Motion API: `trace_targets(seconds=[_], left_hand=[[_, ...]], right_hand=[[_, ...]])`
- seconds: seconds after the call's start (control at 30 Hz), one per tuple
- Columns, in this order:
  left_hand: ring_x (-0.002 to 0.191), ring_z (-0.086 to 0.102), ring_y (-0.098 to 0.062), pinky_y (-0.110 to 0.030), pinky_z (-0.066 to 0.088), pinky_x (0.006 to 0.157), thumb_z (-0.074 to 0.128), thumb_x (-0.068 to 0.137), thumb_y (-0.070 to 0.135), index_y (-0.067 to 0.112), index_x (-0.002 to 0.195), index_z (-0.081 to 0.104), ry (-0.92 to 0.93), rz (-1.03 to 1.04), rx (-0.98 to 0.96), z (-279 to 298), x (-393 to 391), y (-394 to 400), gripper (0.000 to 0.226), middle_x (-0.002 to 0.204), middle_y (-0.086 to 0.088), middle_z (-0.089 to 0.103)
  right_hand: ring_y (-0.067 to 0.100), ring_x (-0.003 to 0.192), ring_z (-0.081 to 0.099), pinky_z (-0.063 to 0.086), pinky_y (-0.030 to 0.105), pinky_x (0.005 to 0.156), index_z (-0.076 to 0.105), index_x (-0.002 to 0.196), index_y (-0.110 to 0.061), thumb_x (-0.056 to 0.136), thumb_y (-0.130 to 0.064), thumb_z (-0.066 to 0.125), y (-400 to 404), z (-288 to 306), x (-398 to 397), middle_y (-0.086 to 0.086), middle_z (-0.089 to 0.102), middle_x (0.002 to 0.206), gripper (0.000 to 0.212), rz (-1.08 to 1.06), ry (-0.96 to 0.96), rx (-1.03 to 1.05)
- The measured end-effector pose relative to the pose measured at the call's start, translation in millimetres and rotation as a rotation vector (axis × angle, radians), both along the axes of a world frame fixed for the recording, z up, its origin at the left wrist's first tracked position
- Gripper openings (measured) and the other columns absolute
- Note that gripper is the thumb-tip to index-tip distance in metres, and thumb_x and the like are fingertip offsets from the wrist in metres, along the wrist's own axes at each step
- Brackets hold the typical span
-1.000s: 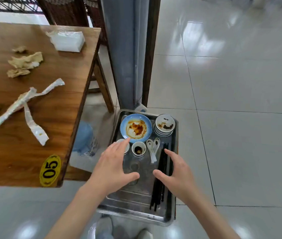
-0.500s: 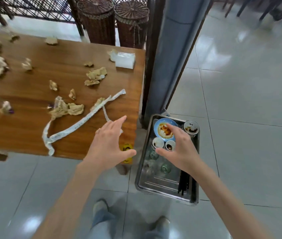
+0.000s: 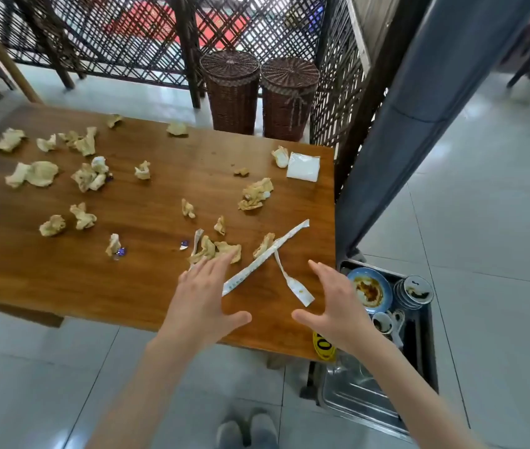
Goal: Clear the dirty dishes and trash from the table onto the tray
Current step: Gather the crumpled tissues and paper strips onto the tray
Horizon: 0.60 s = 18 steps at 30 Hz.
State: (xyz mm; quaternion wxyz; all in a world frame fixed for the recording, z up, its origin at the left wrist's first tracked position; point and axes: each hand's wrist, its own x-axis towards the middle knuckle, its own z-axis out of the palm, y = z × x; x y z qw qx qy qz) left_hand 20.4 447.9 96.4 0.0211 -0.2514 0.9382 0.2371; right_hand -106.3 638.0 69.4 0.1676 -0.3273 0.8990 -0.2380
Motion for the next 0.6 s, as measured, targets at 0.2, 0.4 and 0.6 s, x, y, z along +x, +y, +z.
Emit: trace_targets(seconds=[0.2, 0.4, 0.6], left_hand=[[0.143, 0.014, -0.016, -0.044, 0.021, 0.115, 0.073, 0.066, 0.057, 0.033, 0.147, 0.010, 0.038, 0.156, -0.028, 0, 28, -64, 0.105, 0.152, 0.010, 0.024], [0.143, 0.015, -0.016, -0.044, 0.021, 0.115, 0.072, 0.066, 0.059, 0.035, 0.147, 0.010, 0.047, 0.279, -0.041, -7, 79, -158, 0.104, 0.153, 0.010, 0.024], [0.141, 0.017, -0.016, -0.043, 0.022, 0.114, 0.070, 0.066, 0.062, 0.034, 0.146, 0.012, 0.071, 0.215, -0.081, -8, 135, -291, 0.103, 0.151, 0.010, 0.027]], right_hand=[[0.013, 0.141, 0.019, 0.026, 0.034, 0.112, 0.018, 0.147, -0.030, 0.073, -0.053, 0.070, -74, -5, 3, -0.008, 0.024, 0.153, 0.093, 0.115, -0.010, 0.045], [0.012, 0.141, 0.019, 0.026, 0.034, 0.111, 0.018, 0.145, -0.037, 0.072, -0.053, 0.072, -170, -7, 31, -0.012, 0.023, 0.153, 0.093, 0.150, -0.005, 0.070], [0.014, 0.140, 0.024, 0.027, 0.040, 0.112, 0.019, 0.146, -0.033, 0.071, -0.055, 0.071, -291, -5, 72, -0.009, 0.027, 0.152, 0.094, 0.111, 0.032, 0.068]])
